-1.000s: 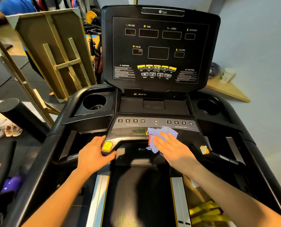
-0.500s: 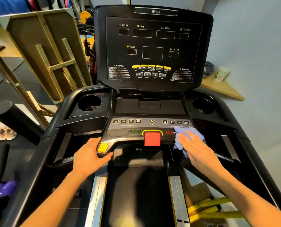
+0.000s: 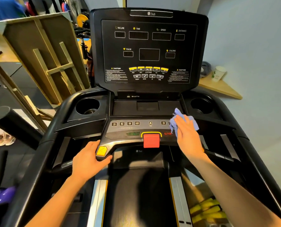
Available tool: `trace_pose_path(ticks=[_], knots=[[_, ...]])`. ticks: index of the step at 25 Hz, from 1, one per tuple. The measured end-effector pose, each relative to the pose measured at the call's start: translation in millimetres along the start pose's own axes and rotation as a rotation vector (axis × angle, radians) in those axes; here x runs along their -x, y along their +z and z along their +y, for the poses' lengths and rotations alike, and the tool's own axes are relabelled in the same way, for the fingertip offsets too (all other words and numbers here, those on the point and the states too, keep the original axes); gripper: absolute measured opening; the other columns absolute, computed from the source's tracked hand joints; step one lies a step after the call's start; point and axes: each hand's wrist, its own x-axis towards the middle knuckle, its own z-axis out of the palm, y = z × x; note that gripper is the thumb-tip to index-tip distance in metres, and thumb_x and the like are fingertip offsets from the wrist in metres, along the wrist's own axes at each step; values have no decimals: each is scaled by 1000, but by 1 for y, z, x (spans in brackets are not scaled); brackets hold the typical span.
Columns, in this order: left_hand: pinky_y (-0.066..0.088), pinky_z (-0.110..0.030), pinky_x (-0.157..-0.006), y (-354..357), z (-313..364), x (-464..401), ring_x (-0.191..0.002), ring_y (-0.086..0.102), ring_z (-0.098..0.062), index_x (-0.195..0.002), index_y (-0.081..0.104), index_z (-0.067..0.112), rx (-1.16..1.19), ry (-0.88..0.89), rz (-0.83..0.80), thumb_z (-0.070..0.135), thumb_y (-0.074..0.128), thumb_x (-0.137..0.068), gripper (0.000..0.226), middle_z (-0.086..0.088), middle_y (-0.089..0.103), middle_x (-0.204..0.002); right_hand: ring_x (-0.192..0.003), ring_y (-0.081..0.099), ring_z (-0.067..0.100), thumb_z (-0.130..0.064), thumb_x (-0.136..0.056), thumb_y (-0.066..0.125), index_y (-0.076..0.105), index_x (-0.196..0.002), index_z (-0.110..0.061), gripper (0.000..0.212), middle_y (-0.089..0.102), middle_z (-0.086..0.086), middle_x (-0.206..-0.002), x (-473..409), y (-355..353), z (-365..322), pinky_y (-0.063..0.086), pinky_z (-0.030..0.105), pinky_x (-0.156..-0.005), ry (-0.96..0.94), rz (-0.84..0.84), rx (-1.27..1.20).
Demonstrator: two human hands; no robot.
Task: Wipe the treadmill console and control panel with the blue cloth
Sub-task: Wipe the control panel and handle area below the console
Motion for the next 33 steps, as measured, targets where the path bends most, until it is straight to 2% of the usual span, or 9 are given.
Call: trace_pose_path(ticks=[3, 7, 9, 12, 15, 17, 25, 29, 33], knots=[[55, -24, -62, 1, -1, -1, -87, 64, -8, -124, 58, 26, -5, 7, 2, 72, 66, -71, 71, 9, 65, -108, -101, 38, 11, -11, -102, 43, 61, -108, -25, 23, 52, -1, -108, -2, 16, -20, 40, 31, -94, -76, -38, 204], [55, -25, -61, 0, 0, -1, -86, 64, -8, -123, 58, 27, -5, 3, 0, 72, 66, -71, 69, 10, 65, -107, -90, 30, 16, -5, -98, 48, 40, -92, -39, 35, 35, -7, -95, -13, 53, -68, 32, 31, -88, -117, -76, 195], [55, -24, -62, -1, 0, 0, -86, 64, -8, -124, 58, 26, -4, 2, -3, 72, 66, -71, 71, 10, 65, -107, -83, 34, 15, -14, -98, 49, 48, -84, -44, 33, 36, -7, -90, -12, 75, -93, 37, 35, -82, -154, -87, 160], [55, -24, -62, -1, 0, 0, -88, 65, -9, -125, 58, 25, -6, -3, -2, 73, 65, -70, 73, 9, 65, -109, -75, 41, 9, -22, -98, 42, 61, -94, -40, 26, 43, -1, -88, -1, 105, -130, 44, 36, -76, -259, -127, 130], [54, -22, -62, 1, 0, 0, -89, 65, -9, -128, 57, 25, -25, -13, -7, 75, 63, -70, 77, 10, 64, -112, -108, 51, 23, 1, -94, 50, 59, -118, -6, 26, 58, 13, -115, 9, 131, -148, 44, 42, -97, -270, -165, 96], [52, -20, -61, 1, 0, 0, -89, 65, -8, -128, 57, 26, -27, -10, -7, 75, 62, -70, 76, 10, 65, -111, -120, 51, 34, 5, -92, 54, 57, -122, 1, 31, 57, 20, -126, 17, 143, -156, 42, 50, -104, -316, -258, 90], [45, -17, -56, -4, 5, 1, -75, 60, -3, -113, 60, 34, 19, 6, 5, 66, 69, -72, 54, 16, 63, -98, -141, 39, 36, 14, -83, 61, 59, -130, -4, 50, 55, 16, -142, 32, 135, -158, 35, 57, -113, -592, -681, 99], [48, -20, -58, -5, 5, 1, -82, 62, -5, -123, 59, 27, -15, 5, 0, 66, 71, -71, 66, 12, 64, -105, -153, 23, 29, 20, -86, 55, 47, -149, -16, 73, 39, 10, -160, 19, 88, -126, 24, 47, -124, -594, -763, 139], [46, -17, -61, -3, 2, -1, -88, 62, -7, -126, 59, 25, -7, 3, -26, 68, 70, -71, 70, 9, 65, -110, -145, 35, 26, 3, -100, 43, 45, -150, -27, 57, 40, -1, -157, 16, 33, -91, 36, 38, -117, -476, -767, 129]])
